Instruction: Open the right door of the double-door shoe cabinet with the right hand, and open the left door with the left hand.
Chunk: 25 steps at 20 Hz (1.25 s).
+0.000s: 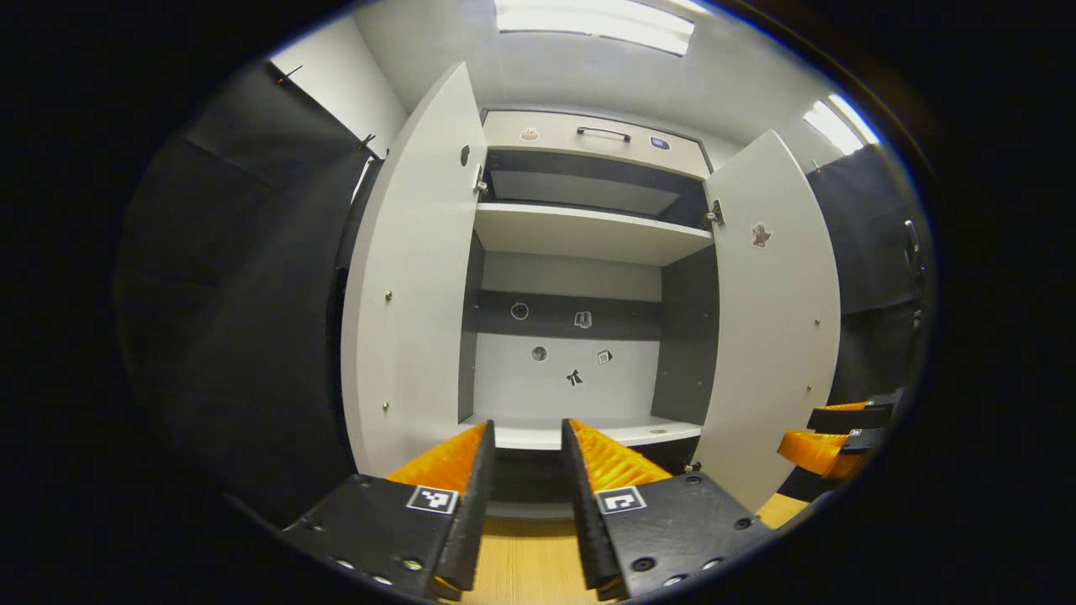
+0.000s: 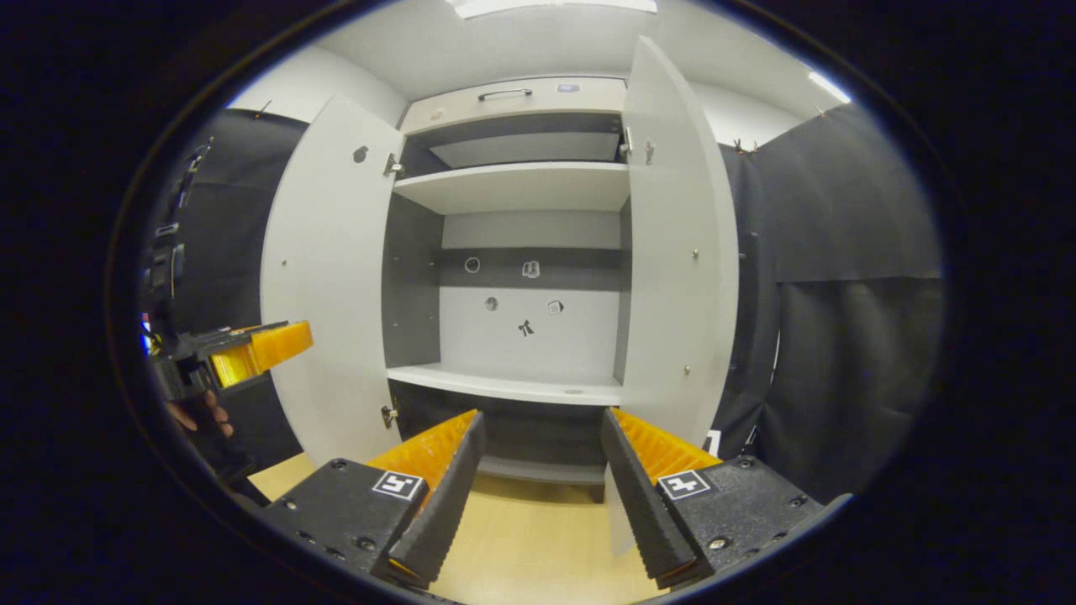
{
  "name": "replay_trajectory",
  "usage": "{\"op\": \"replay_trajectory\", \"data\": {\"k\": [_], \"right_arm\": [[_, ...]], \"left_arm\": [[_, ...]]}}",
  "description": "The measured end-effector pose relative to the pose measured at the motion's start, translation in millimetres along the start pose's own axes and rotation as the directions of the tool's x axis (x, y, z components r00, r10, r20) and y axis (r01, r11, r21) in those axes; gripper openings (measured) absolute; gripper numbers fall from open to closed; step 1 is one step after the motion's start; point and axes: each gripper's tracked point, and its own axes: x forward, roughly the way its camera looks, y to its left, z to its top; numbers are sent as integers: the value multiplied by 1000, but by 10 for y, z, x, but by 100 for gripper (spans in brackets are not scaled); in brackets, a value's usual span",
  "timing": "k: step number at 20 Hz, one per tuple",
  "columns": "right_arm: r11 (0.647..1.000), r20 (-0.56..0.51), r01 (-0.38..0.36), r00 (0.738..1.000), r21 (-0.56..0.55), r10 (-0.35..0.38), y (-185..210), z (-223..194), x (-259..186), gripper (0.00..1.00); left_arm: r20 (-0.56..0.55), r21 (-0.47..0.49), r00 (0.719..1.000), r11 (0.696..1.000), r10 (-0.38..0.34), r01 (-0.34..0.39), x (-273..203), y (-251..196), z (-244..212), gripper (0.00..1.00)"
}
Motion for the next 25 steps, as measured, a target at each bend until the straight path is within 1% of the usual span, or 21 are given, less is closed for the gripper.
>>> {"op": "replay_trajectory", "data": {"k": [1,3,4,9,17,20,25], "right_arm": [[1000,3,6,1000,-1,-6,-26,6,-7,87],[1000,5,13,1000,1,-13,-63,4,-22,87],[1000,6,14,1000,4,-14,-72,7,-26,87],[1000,6,7,1000,11,-7,-76,-10,-26,87],[1000,41,-15,999,16,15,-68,58,-72,87],[1000,48,-18,999,24,17,-70,77,-98,87],[1000,55,-21,998,14,21,-32,80,-159,87]], "left_arm": [[-2,2,1000,1000,-16,16,-1,-49,-9,56],[-14,-2,1000,1000,-22,22,-11,-89,-39,95],[-13,-8,1000,1000,-18,18,-12,-91,-44,98],[-33,-27,999,1000,1,-2,-35,-64,-93,97],[-9,29,999,999,42,-42,-94,-69,27,97],[5,21,1000,999,28,-28,-136,-120,80,97],[6,31,1000,999,24,-25,-199,-154,101,97]]}}
